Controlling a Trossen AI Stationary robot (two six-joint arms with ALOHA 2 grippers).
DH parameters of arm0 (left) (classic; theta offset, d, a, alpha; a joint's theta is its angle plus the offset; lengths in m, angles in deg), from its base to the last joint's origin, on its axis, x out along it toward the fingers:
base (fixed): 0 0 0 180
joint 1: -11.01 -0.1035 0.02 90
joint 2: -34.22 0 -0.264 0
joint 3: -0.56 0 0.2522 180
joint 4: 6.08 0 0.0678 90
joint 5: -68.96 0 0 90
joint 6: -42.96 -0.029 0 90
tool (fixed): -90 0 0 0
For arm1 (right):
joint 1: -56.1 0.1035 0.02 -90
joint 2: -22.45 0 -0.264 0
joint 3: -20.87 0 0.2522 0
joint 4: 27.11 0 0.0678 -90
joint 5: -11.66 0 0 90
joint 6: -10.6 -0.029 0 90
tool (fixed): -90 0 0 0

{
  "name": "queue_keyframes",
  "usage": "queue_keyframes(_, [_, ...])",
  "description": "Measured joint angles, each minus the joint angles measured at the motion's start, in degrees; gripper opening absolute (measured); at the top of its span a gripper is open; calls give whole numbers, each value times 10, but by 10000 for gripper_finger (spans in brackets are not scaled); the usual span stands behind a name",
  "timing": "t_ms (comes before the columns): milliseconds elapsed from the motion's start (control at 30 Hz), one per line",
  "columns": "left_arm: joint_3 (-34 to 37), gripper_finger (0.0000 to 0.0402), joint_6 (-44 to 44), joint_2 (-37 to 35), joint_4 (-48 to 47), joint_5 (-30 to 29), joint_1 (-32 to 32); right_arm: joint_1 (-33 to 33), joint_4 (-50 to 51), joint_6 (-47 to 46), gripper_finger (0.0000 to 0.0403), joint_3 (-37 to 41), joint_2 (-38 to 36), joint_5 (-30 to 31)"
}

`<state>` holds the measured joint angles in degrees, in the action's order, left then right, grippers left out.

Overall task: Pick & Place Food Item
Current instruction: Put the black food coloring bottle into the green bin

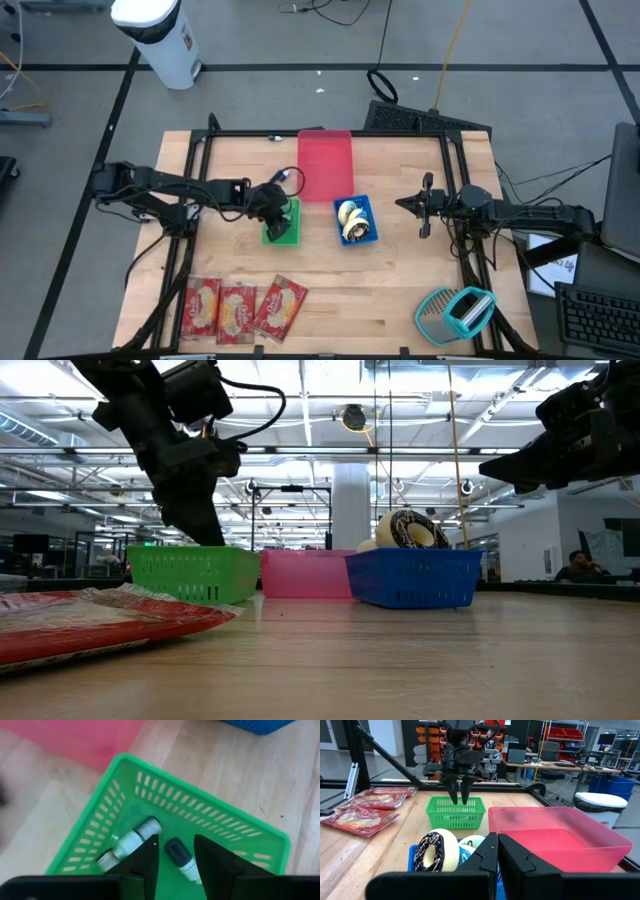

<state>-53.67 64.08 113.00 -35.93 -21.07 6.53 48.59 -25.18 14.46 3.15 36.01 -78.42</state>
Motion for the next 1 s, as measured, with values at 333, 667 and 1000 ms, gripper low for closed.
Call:
queue_keyframes(333, [-46, 144, -38, -23, -10, -15, -54, 0, 0, 0, 4, 0, 0, 0])
queue_keyframes(667, [-155, 145, -79, -7, -36, -129, -169, 0, 0, 0, 4, 0, 0, 0])
queue_keyframes(1000, [-288, 205, -134, 160, -140, -44, -380, 0, 0, 0, 4, 0, 0, 0])
